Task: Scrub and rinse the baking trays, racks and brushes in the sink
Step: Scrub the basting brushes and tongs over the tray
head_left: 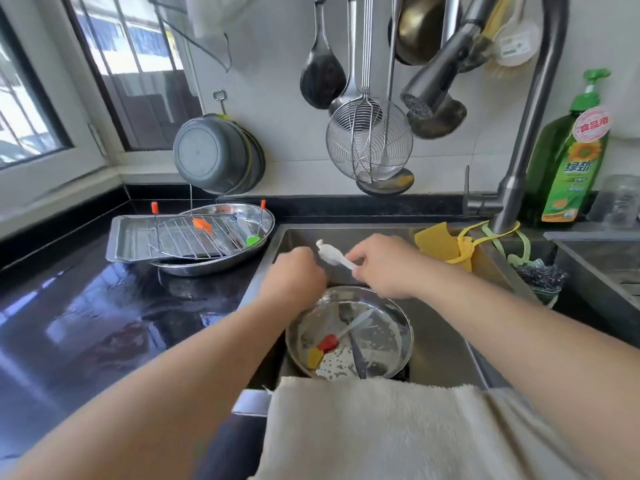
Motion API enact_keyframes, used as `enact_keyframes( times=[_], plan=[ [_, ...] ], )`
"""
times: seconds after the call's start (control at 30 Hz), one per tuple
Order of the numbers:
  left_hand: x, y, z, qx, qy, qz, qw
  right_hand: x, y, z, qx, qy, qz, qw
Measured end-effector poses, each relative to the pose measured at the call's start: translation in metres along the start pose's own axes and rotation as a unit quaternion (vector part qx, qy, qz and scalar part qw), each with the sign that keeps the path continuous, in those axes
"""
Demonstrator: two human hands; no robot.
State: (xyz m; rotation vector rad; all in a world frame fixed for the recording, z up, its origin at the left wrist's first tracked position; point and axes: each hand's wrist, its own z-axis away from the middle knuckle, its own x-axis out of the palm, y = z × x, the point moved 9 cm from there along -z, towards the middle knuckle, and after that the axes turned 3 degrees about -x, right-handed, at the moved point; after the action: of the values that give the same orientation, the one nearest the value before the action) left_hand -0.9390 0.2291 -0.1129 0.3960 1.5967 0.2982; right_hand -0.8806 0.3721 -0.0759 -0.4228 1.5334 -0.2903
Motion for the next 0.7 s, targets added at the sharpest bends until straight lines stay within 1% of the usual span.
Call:
enact_keyframes(
  times=[0.07,0.1,0.13,0.2,0.27,0.33,0.4,0.53,0.6,0.7],
  plan=[
    [-0.05,-0.012,-0.014,0.034,0.11,-0.083,0.99,0.004,-0.014,-0.01,-0.001,0.016,-0.023,1.0],
    [-0.069,-0.023,-0.024,0.032,0.139,-0.121,0.982,0.007,-0.019,-0.014,0.001,0.021,-0.035,0.999],
    [-0.084,-0.038,-0.036,0.015,0.147,-0.152,0.977,0.01,-0.023,-0.017,0.005,0.021,-0.044,0.999],
    [-0.1,-0.072,-0.06,-0.041,0.122,-0.191,0.973,0.018,-0.028,-0.023,0.01,0.012,-0.05,0.999],
    [-0.1,-0.102,-0.077,-0.097,0.076,-0.199,0.972,0.023,-0.029,-0.028,0.012,0.009,-0.047,0.999],
    [-0.088,-0.12,-0.087,-0.13,0.029,-0.206,0.969,0.025,-0.028,-0.031,0.012,0.012,-0.043,0.999],
    [-0.079,-0.127,-0.096,-0.15,0.005,-0.222,0.963,0.027,-0.025,-0.035,0.012,0.013,-0.036,0.999],
    [-0.08,-0.133,-0.106,-0.203,0.014,-0.283,0.937,0.033,-0.021,-0.038,0.015,0.012,-0.036,0.999],
    [-0.078,-0.135,-0.109,-0.222,0.027,-0.247,0.943,0.034,-0.019,-0.038,0.013,0.013,-0.037,0.999],
    [-0.082,-0.134,-0.108,-0.217,0.084,-0.177,0.956,0.031,-0.016,-0.038,0.016,0.013,-0.034,0.999]
  ],
)
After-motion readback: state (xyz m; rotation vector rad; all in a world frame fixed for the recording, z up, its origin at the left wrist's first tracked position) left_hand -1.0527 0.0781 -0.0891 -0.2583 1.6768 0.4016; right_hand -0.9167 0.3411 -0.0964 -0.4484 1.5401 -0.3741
